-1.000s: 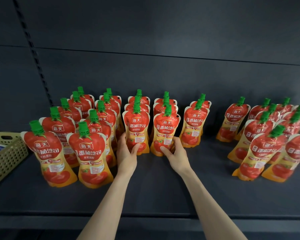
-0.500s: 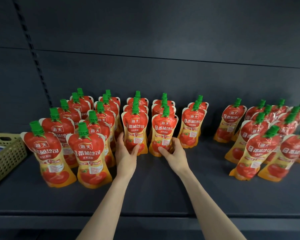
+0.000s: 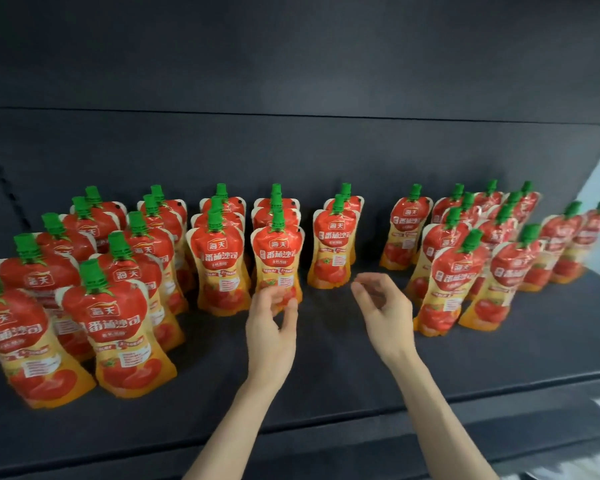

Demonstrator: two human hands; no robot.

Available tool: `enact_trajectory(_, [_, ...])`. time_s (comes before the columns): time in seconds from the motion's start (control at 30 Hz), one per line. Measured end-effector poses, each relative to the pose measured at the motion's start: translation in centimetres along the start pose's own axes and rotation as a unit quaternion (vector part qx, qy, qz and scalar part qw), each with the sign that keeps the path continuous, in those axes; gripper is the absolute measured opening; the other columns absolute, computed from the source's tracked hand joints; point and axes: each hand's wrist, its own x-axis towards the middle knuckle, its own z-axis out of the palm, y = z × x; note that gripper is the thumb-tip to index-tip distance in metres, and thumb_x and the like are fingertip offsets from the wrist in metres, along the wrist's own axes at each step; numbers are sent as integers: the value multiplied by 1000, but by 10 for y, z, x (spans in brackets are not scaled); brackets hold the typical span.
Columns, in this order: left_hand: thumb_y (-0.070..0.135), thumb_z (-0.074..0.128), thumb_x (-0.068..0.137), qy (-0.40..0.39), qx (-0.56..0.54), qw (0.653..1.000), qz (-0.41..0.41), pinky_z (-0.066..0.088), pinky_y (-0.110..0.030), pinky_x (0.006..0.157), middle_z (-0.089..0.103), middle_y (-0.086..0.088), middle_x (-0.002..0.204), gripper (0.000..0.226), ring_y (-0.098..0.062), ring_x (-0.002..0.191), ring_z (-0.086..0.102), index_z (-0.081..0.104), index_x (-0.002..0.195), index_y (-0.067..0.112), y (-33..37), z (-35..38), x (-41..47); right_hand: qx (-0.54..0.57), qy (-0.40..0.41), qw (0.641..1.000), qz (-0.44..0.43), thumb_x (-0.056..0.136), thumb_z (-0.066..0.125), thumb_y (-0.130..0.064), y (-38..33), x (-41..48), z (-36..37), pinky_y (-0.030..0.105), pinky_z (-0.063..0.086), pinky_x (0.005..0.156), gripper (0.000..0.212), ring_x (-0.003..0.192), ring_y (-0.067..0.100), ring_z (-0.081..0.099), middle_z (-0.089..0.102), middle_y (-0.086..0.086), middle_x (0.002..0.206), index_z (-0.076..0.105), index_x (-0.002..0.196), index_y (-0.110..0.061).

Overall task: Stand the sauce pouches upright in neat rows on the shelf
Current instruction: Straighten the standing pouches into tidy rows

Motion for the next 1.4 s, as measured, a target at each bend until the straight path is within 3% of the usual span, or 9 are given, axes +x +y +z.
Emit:
enact_trajectory(0.23, [24, 59, 90, -150, -103, 983, -4, 46, -12, 80, 63, 12, 101, 16, 2, 96, 58, 57, 105, 24, 45, 80, -22, -7, 145, 988, -58, 88, 63, -14, 0, -3, -102, 8, 45, 69, 7, 82, 3, 60, 65, -1, 90, 64, 95, -14])
enact_trajectory(0.4, [40, 64, 81, -187, -111, 976, -28, 40, -12, 91, 51, 20, 121, 52, 7, 113, 47, 46, 127, 25, 64, 143, -39, -62, 190, 978, -68, 83, 65, -29, 38, 12, -164, 31, 45, 88, 34, 106, 21, 51, 42, -6, 116, 53, 113, -18])
enact_trajectory(0.53, [38, 70, 77, -156, -125, 978, -63, 40, -1, 81, 53, 19, 120, 58, 6, 111, 50, 43, 127, 24, 75, 182, -47, -36, 120, 992, 9, 81, 72, -25, 70, 28, -198, 26, 37, 97, 63, 119, 16, 42, 35, -3, 129, 37, 132, -15])
enact_trajectory(0.67, [37, 69, 80, -116, -93, 983, -105, 51, -19, 82, 60, 12, 112, 48, -3, 103, 58, 48, 120, 23, 77, 203, -56, 48, 22, 995, 82, 81, 70, -28, 91, 38, -211, 34, 43, 101, 70, 124, 11, 44, 44, -1, 136, 30, 137, -17])
enact_trajectory(0.73, [35, 68, 81, -97, -76, 987, -105, 50, -19, 82, 61, 7, 111, 39, -5, 101, 59, 50, 114, 23, 78, 208, -57, 44, 8, 994, 102, 81, 71, -29, 99, 45, -216, 36, 45, 99, 63, 120, 14, 48, 50, 2, 130, 38, 133, -16])
enact_trajectory(0.87, [30, 67, 83, -78, -83, 988, -103, 49, -16, 79, 63, 2, 113, 31, -9, 103, 60, 54, 110, 26, 80, 210, -61, 33, -37, 994, 95, 80, 72, -32, 112, 58, -219, 45, 49, 92, 18, 106, 25, 55, 57, 3, 103, 57, 86, -25])
enact_trajectory(1.0, [28, 65, 84, -50, -107, 987, -106, 51, -17, 79, 65, 7, 108, 23, -4, 100, 62, 57, 105, 30, 86, 193, -74, 163, -94, 978, 90, 86, 65, -17, 99, 43, -209, 19, 54, 77, 30, 97, 9, 65, 68, 0, 108, 56, 116, -15])
enact_trajectory(1.23, [21, 63, 85, 24, -132, 984, -113, 50, -13, 73, 68, 9, 105, 27, -1, 98, 63, 58, 111, 23, 81, 112, -84, 240, -178, 950, 85, 88, 61, -10, 67, 18, -149, 17, 51, 68, 14, 86, 5, 67, 70, -6, 91, 59, 102, -13])
enact_trajectory(1.4, [20, 63, 86, 72, -114, 984, -118, 53, -17, 74, 68, 6, 105, 23, -4, 98, 64, 58, 107, 27, 58, 40, -78, 245, -226, 939, 83, 87, 62, -14, 37, -3, -76, 17, 52, 69, 13, 87, 7, 67, 70, -3, 94, 58, 100, -14])
